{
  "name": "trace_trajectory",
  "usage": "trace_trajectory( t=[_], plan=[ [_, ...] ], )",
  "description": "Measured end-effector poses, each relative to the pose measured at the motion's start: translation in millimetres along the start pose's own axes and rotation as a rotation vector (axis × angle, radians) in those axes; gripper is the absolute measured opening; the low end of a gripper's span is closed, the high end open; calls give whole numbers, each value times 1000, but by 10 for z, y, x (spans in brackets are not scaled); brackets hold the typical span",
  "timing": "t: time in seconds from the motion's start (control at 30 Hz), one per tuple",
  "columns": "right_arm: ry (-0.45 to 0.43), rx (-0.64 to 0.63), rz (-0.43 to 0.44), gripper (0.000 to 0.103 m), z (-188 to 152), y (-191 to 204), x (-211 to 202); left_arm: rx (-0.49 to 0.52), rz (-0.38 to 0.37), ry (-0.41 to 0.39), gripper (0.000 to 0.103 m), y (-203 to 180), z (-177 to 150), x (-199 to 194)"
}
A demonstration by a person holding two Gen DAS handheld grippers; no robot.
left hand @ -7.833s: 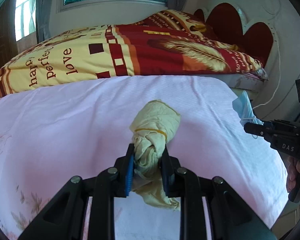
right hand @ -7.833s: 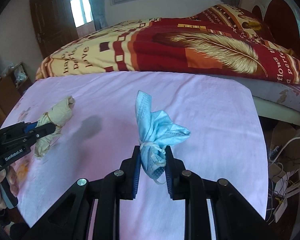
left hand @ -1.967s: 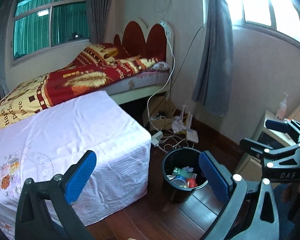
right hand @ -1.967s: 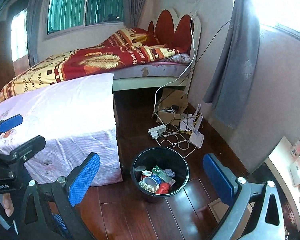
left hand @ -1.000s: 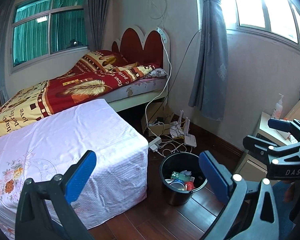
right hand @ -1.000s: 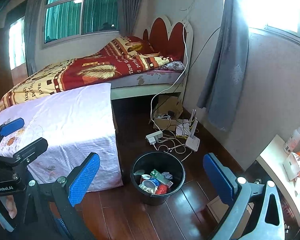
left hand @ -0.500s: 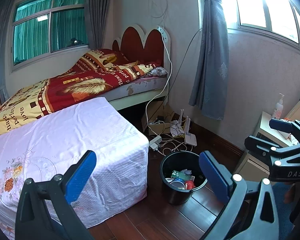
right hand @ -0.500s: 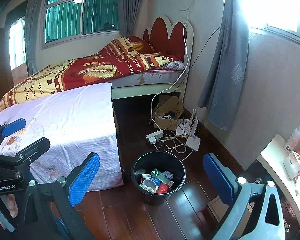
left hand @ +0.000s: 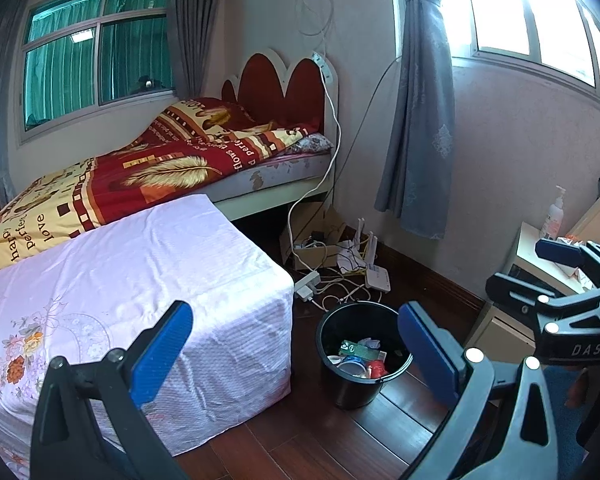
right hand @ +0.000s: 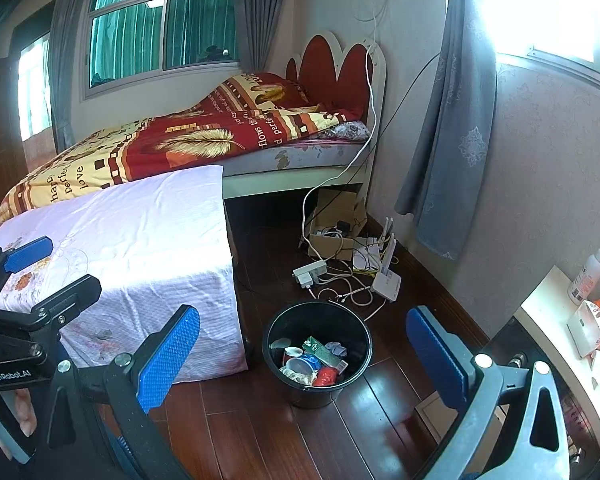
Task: Collect trash
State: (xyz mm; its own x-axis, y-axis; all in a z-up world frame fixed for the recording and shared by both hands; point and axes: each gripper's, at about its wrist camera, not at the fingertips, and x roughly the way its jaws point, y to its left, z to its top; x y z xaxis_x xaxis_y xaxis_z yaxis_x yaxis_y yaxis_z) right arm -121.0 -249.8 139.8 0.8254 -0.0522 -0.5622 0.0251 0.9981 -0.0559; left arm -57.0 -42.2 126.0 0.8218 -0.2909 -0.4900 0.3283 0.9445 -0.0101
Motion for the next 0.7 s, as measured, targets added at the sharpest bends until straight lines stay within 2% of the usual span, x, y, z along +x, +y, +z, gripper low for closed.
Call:
trace_trajectory(
  t=[0.7],
  plan=[
    [3,0,-3,103,-43,36,7,1,-10,-1,103,14,17,2]
  ],
)
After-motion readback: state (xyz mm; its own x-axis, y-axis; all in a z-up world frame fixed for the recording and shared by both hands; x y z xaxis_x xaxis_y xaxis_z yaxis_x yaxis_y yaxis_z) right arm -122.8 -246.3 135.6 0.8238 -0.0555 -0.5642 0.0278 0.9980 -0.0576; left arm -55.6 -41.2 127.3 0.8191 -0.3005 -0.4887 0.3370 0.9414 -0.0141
